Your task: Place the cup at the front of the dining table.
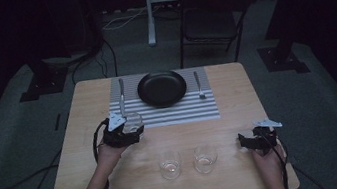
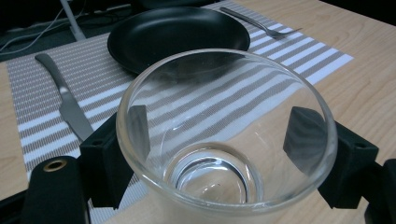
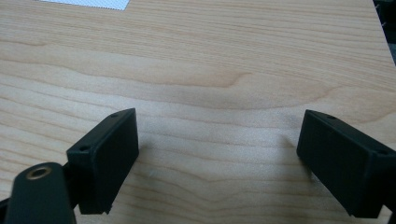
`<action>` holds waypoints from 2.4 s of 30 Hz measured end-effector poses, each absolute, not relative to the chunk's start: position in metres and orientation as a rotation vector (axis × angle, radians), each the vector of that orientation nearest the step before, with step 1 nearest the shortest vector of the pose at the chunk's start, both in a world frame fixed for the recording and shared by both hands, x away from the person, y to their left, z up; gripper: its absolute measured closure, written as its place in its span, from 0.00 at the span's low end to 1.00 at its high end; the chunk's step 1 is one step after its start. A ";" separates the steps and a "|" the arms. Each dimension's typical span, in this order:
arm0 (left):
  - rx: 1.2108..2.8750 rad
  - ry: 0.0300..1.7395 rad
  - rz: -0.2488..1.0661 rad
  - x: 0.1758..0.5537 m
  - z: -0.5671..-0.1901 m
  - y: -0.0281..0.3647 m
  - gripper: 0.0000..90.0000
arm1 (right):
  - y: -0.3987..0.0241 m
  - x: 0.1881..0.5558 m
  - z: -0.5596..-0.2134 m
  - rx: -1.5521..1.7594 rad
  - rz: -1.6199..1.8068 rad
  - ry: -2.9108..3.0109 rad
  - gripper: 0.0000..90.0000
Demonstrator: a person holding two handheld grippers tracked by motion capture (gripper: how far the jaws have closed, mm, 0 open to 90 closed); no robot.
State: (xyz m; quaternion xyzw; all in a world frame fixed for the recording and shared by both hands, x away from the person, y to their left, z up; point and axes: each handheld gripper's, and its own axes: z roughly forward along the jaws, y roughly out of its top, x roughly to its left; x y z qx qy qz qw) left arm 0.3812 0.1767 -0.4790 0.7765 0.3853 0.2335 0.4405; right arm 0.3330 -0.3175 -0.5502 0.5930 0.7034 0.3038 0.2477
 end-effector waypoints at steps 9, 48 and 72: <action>1.903 0.983 0.568 0.400 -0.479 0.176 0.22 | -0.318 0.333 -0.550 1.617 0.828 1.917 0.14; 1.924 1.104 0.618 0.485 -0.502 0.161 0.22 | -0.317 0.333 -0.550 1.616 0.828 1.917 0.14; 1.947 1.085 0.635 0.487 -0.515 0.165 0.22 | -0.318 0.333 -0.550 1.615 0.828 1.917 0.14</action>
